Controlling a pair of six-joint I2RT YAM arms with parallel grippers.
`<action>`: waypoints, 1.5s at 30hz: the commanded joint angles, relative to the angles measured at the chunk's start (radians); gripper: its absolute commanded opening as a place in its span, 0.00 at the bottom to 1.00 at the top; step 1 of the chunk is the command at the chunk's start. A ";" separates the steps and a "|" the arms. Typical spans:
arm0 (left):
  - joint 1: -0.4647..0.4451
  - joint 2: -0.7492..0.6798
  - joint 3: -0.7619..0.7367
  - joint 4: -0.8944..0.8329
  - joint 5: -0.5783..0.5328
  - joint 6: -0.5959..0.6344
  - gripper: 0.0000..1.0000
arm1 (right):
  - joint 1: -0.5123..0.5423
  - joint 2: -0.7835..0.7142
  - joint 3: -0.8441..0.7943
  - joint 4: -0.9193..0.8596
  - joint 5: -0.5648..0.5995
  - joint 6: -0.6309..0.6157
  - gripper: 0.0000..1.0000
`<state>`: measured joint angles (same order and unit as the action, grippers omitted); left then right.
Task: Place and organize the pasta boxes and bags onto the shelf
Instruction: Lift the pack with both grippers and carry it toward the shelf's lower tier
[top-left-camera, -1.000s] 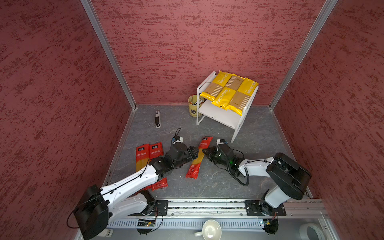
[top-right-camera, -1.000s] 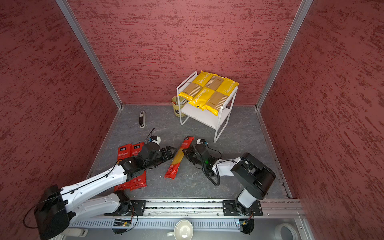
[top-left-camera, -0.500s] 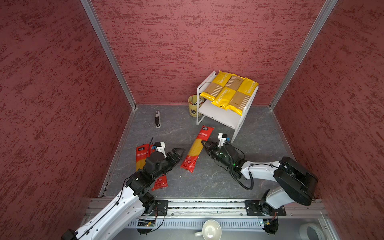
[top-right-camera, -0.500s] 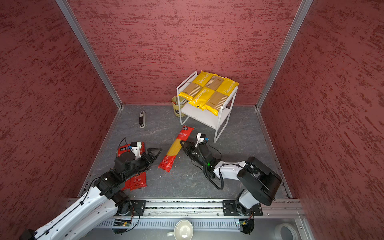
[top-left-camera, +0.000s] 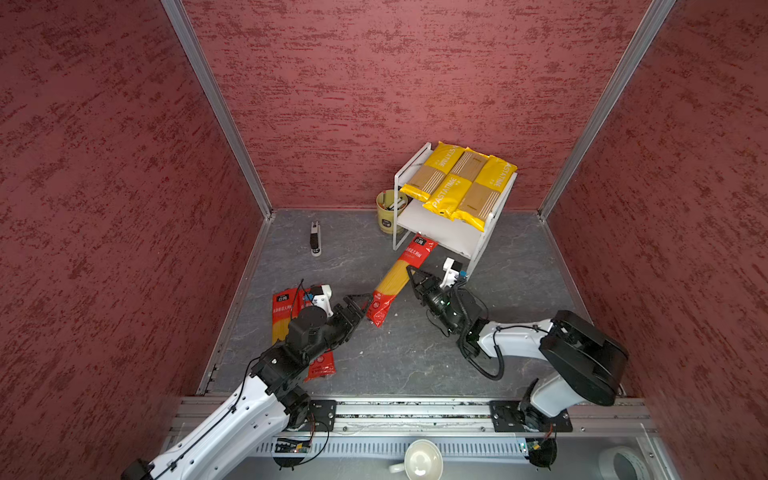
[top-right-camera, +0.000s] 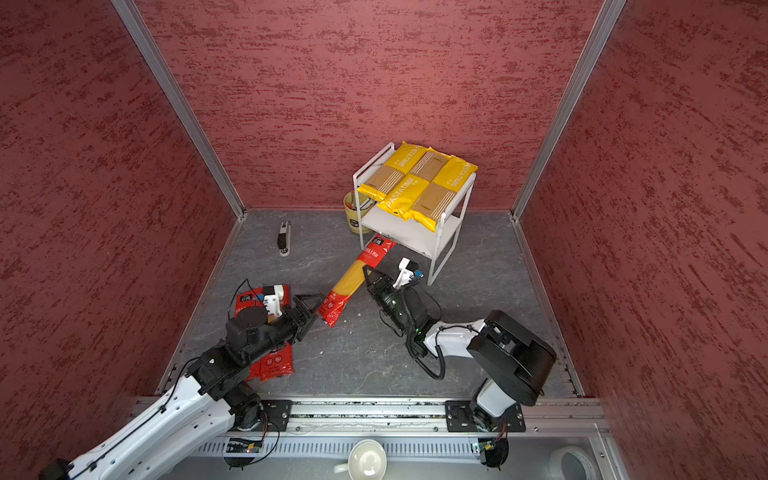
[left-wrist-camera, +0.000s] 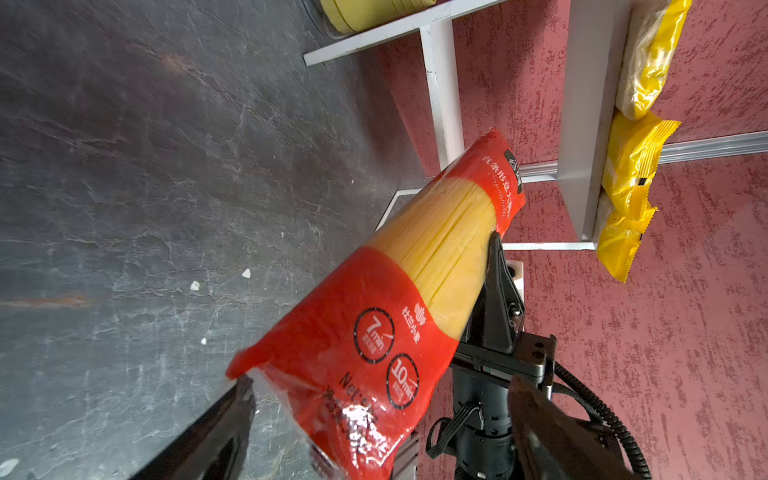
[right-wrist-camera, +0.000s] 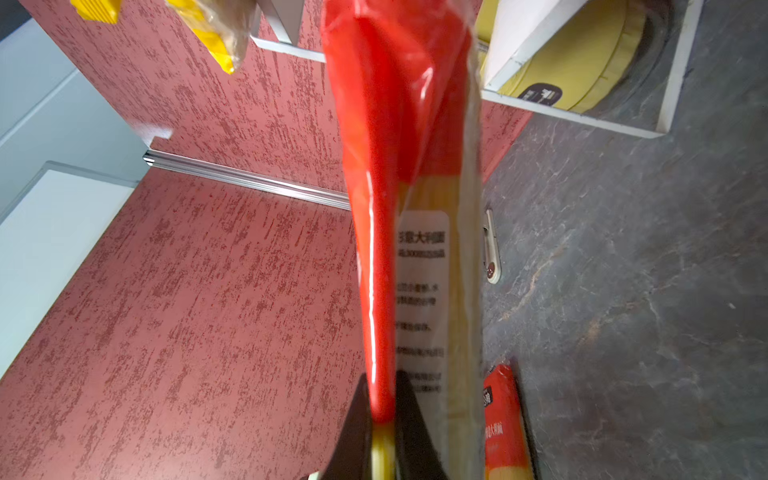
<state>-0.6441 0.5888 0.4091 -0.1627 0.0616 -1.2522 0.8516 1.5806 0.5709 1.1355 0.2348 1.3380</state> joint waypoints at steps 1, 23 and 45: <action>-0.019 0.080 -0.006 0.157 0.026 -0.030 0.95 | 0.002 -0.008 0.075 0.233 0.049 0.041 0.00; 0.022 0.311 0.053 0.509 -0.018 -0.024 0.60 | -0.024 -0.024 0.084 0.184 0.059 0.102 0.00; 0.067 0.434 0.093 0.718 0.044 0.013 0.24 | -0.074 -0.053 0.075 0.094 0.079 0.053 0.07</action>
<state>-0.5827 1.0073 0.4507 0.4320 0.0929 -1.2774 0.7906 1.5726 0.6132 1.1107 0.3378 1.4010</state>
